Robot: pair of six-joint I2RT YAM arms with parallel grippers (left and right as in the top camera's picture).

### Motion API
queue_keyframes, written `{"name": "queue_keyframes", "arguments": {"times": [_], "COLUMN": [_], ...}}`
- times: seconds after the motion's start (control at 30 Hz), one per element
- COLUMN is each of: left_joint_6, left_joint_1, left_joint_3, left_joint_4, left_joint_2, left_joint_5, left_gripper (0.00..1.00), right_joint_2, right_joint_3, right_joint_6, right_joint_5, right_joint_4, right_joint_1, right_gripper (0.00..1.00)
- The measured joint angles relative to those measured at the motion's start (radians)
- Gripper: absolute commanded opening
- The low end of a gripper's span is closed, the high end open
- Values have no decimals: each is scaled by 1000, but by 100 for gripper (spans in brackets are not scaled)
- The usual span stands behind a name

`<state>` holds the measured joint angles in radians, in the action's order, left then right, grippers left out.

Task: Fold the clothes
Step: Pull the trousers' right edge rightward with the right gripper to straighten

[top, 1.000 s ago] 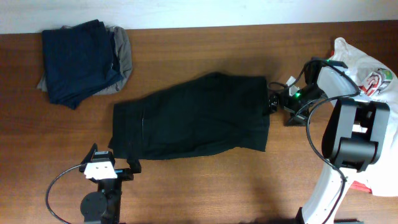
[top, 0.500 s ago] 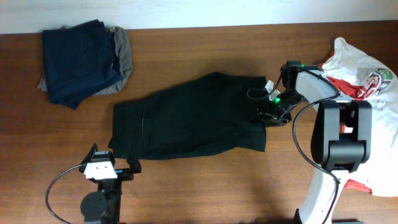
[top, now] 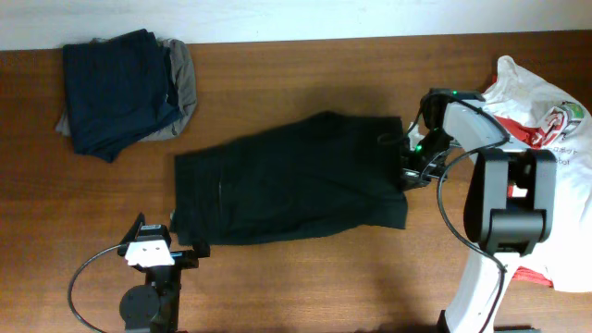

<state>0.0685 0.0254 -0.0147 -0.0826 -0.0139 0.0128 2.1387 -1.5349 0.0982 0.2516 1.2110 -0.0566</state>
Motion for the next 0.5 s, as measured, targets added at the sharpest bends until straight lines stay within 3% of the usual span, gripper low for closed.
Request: {"name": "queue_keyframes", "arguments": {"times": [0.23, 0.27, 0.3, 0.37, 0.5], "left_joint_6": [0, 0, 0, 0, 0], "left_joint_1": [0, 0, 0, 0, 0], "left_joint_3": [0, 0, 0, 0, 0], "left_joint_4": [0, 0, 0, 0, 0], "left_joint_2": [0, 0, 0, 0, 0], "left_joint_5": [0, 0, 0, 0, 0], "left_gripper": [99, 99, 99, 99, 99], "right_joint_2": [-218, -237, -254, -264, -262], "right_joint_3": [-17, -21, -27, -31, -31], "right_joint_6": [34, 34, 34, 32, 39], "right_joint_5": [-91, -100, -113, -137, -159], "right_joint_4": [106, 116, 129, 146, 162], "right_joint_1": [-19, -19, -19, -19, -19], "right_gripper": [5, 9, 17, 99, 98]}}
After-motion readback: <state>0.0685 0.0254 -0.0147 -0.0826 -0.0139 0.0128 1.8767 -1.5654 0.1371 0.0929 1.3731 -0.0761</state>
